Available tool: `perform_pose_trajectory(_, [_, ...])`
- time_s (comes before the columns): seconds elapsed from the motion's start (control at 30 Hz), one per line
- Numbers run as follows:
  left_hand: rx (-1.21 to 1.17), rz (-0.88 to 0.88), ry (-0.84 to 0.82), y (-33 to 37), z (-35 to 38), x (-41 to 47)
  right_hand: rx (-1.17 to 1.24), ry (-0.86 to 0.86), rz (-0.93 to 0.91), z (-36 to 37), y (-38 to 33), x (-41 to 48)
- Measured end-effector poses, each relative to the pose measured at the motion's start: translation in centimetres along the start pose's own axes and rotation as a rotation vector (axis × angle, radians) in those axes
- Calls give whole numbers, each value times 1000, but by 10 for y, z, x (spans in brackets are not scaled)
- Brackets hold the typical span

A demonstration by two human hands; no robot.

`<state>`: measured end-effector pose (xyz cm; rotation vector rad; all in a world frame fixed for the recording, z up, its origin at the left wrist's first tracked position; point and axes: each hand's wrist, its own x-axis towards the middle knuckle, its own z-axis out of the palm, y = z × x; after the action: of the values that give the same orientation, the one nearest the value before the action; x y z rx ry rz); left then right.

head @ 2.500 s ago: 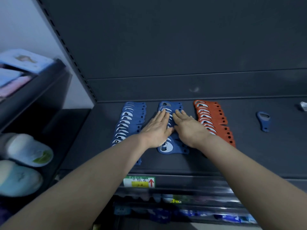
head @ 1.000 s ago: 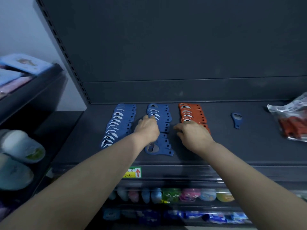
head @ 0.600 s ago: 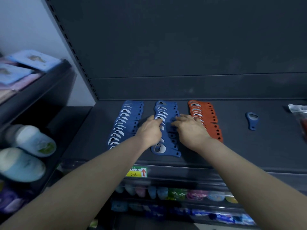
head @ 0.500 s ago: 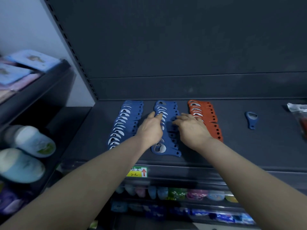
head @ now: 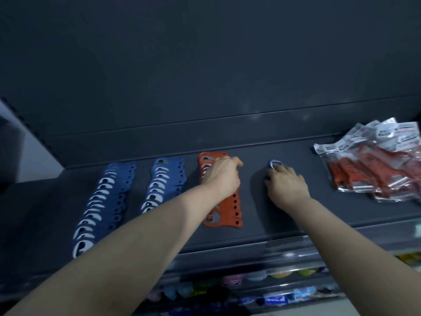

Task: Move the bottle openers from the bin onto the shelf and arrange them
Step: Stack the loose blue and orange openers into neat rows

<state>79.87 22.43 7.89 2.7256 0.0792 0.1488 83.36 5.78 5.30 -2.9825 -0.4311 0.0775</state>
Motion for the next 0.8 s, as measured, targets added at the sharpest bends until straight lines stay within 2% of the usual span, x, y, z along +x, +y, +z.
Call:
perform_pose_trajectory(0.1, [23,-1,-73,25,19,18,130,-13,-17,-2,30,6])
perform_pose_trajectory(0.27, [106,-47,-126,57,46,44,274,69,-11,-8,65,16])
perform_pose_trajectory(0.37, [124,-72,-158,65,58,56,261,-41,56,-11,74,30])
perform_pose_trajectory(0.47, [99,-79,-158,64,63,58,307,-156,46,-16,78,41])
perform_pose_trajectory(0.63, [-149,-137,101,40,29,29,458,-157,-146,-24,51,33])
perform_pose_trajectory(0.73, [-323,-220,228,5,-6,-14,509,-150,-288,-32,3,20])
perform_pose_trajectory(0.8, [-340,-280,262,-23,-30,-48,505,-166,-405,-35,-37,7])
